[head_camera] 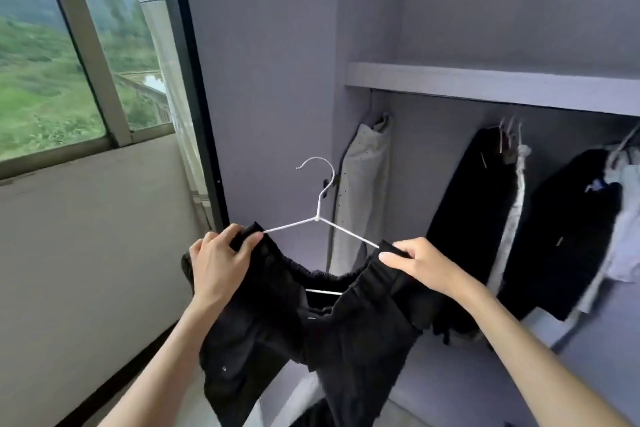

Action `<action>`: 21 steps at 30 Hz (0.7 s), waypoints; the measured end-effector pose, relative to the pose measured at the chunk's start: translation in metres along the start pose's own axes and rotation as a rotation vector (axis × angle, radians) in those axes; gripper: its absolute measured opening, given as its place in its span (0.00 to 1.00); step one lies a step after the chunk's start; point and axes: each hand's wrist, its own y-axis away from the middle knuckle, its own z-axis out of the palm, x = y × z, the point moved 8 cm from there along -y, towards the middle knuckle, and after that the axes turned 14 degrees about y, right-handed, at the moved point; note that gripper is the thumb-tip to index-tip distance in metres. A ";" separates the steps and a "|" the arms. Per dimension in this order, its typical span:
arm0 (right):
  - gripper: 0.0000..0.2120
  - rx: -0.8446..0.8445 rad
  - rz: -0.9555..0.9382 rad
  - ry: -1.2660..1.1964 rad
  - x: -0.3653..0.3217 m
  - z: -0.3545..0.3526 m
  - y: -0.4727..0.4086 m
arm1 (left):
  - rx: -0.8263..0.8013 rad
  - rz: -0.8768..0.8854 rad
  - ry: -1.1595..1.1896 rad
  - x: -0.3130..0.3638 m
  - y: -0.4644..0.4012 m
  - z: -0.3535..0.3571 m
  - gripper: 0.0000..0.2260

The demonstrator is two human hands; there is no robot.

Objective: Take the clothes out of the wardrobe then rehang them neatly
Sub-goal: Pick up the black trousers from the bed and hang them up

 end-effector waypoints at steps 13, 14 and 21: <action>0.18 0.299 0.432 -0.023 0.102 -0.024 0.111 | -0.618 0.220 0.065 0.038 0.025 0.155 0.17; 0.18 0.336 0.461 -0.009 0.105 -0.024 0.117 | -0.644 0.242 0.073 0.042 0.028 0.160 0.18; 0.16 0.438 0.620 -0.222 0.133 -0.020 0.098 | -0.676 0.393 0.078 0.067 0.019 0.174 0.18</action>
